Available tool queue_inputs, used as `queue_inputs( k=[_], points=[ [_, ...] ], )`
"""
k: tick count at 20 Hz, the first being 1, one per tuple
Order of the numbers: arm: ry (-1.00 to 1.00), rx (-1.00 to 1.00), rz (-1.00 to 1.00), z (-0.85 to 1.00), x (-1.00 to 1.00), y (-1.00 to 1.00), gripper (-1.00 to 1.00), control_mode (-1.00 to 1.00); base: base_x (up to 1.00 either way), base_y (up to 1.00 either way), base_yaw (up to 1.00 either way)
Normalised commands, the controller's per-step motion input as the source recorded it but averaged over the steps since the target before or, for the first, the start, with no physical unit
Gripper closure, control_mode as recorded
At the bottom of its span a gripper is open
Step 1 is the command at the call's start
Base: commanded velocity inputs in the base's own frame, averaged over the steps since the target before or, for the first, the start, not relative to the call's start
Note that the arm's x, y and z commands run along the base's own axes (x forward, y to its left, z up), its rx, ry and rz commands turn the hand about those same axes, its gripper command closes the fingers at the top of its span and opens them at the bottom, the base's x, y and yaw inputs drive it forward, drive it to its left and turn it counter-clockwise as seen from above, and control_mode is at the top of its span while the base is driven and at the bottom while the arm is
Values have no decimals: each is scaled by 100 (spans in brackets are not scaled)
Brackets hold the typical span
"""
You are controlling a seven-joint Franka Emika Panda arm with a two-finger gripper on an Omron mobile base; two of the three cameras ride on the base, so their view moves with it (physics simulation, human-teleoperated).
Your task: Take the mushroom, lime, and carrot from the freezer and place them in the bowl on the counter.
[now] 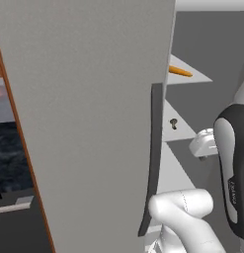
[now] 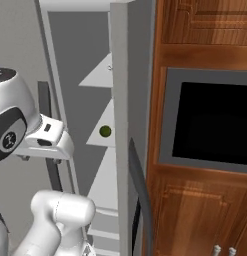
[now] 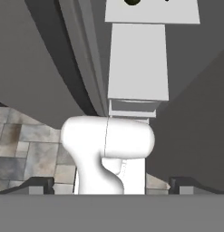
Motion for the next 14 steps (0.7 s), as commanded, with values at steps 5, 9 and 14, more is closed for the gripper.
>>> queue_inputs(
  k=[5, 9, 14],
  points=[
    [0, 0, 0, 0, 0, 0, -100, 100, 28, -44, 0],
    [0, 0, 0, 0, 0, 0, -100, 100, 25, -33, 0],
    [0, 0, 0, 0, 0, 0, -100, 100, 44, -21, 0]
  ],
)
